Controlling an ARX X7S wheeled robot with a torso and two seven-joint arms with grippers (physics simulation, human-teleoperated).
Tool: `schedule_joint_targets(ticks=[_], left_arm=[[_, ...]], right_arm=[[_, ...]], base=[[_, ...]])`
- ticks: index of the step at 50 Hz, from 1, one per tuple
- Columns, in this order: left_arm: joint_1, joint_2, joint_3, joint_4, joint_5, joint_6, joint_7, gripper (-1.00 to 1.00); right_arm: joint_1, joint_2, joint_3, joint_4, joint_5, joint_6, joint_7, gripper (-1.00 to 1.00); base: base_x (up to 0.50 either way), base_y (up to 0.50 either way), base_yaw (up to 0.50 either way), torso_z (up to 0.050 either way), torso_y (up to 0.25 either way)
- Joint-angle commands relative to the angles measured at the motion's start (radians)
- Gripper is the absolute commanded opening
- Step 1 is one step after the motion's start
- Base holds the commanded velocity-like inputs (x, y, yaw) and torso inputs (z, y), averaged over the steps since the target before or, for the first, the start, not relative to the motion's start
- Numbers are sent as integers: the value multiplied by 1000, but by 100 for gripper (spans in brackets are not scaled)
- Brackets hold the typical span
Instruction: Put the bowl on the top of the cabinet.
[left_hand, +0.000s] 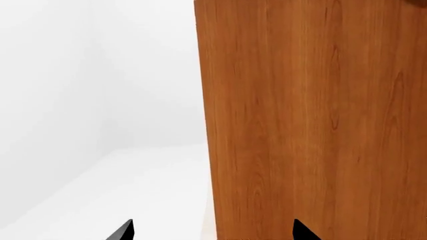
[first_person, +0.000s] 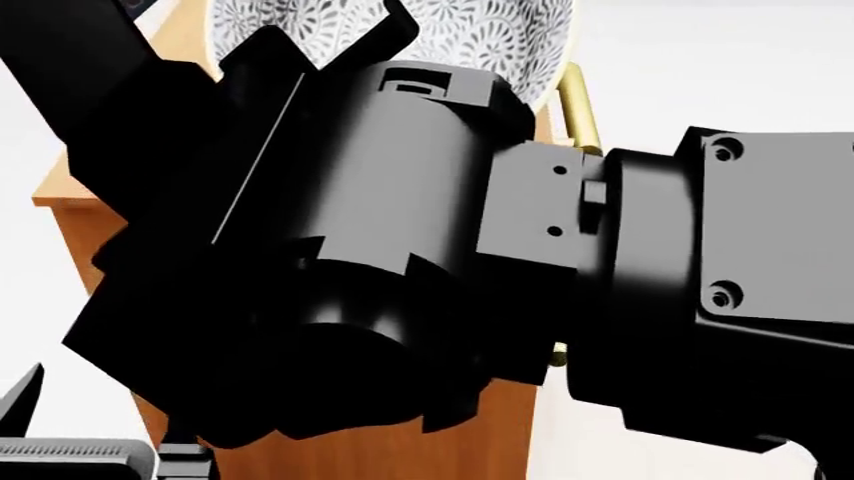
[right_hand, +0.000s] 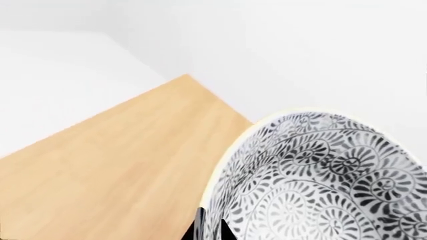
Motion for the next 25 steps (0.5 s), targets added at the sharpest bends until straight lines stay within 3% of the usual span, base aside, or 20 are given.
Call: schedule_joint_targets(ticks=[1, 7, 8, 25], left_arm=[[2, -3, 4, 2, -1, 1, -2, 100], [5, -5, 1, 7, -4, 2, -4, 100], [5, -5, -1, 5, -5, 4, -5, 100], [5, -7, 4, 14, -6, -1, -12, 100]], right_arm=[[-27, -5, -5, 34, -20, -17, -26, -100], [-42, -3, -5, 16, -39, -31, -20, -100], [-43, -2, -4, 13, -42, -33, -18, 100], [0, 71, 35, -75, -4, -28, 31, 100]], base=[[0, 0, 0, 0, 0], [2, 0, 0, 0, 0], [0, 0, 0, 0, 0], [0, 0, 0, 0, 0]])
